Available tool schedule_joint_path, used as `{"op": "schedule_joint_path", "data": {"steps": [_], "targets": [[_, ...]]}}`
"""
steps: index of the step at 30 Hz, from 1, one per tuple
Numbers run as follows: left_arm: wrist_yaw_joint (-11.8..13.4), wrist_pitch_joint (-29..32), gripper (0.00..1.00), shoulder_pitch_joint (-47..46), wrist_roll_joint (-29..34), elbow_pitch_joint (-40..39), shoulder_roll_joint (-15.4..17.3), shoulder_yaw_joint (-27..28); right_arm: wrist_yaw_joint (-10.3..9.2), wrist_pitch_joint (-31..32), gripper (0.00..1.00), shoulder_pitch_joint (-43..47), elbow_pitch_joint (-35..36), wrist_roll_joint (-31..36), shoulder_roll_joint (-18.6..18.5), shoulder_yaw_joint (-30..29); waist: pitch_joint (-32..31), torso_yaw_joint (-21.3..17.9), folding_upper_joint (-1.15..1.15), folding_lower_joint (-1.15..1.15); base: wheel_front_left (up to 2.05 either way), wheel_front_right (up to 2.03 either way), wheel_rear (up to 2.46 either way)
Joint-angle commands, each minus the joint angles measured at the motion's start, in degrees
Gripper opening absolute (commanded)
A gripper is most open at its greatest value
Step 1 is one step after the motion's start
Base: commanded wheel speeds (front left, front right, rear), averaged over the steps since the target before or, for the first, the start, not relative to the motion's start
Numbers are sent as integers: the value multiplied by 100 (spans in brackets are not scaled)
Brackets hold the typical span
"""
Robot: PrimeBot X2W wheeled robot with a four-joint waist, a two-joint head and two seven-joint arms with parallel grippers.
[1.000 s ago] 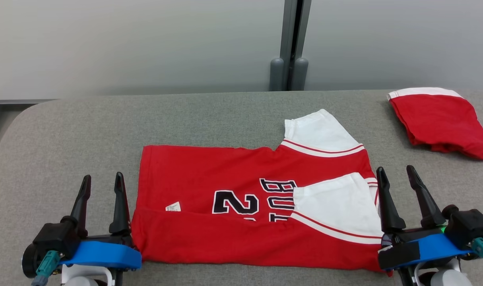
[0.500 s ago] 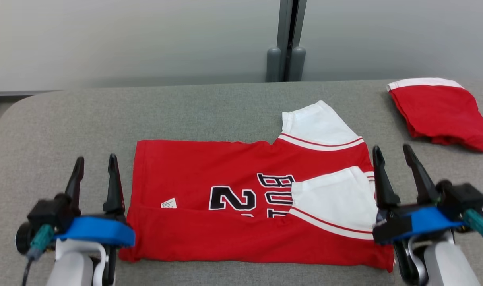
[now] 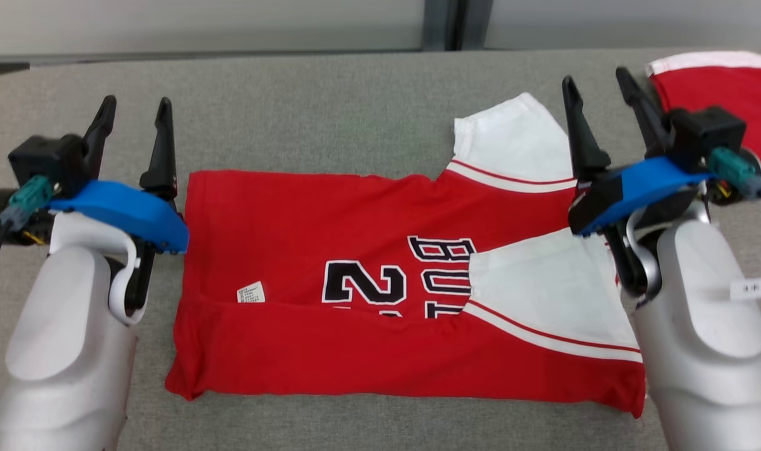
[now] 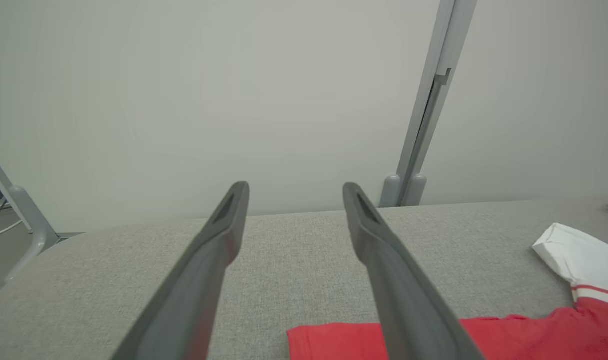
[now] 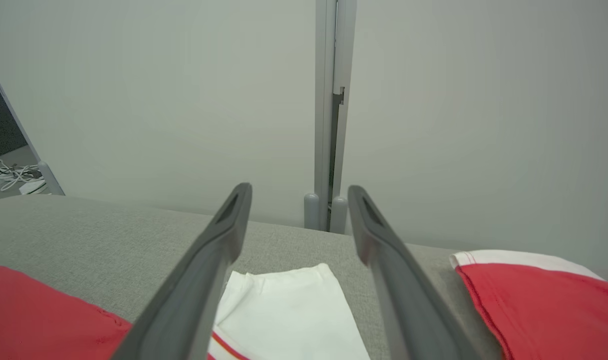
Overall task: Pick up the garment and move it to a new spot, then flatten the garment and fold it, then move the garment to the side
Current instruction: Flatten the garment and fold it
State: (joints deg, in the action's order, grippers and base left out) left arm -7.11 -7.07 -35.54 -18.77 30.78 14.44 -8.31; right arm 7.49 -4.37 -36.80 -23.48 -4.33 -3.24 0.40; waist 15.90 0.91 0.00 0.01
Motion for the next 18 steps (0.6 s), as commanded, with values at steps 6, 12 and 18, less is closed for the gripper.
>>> {"op": "schedule_joint_path", "data": {"steps": [6,12,18], "targets": [[-39,310,100,-650,-170,735,44,-389,1,113,100,-864,-749,172,-112,0,528,127,0,-1,0,0,0],[-40,414,100,-861,-501,1264,19,-838,1,15,100,-1322,-1395,295,-157,-18,833,137,0,-1,0,0,0],[-41,419,100,-997,-791,1700,93,-1209,1,-188,100,-1498,-1800,373,-122,-24,955,115,0,-1,0,0,0]]}}
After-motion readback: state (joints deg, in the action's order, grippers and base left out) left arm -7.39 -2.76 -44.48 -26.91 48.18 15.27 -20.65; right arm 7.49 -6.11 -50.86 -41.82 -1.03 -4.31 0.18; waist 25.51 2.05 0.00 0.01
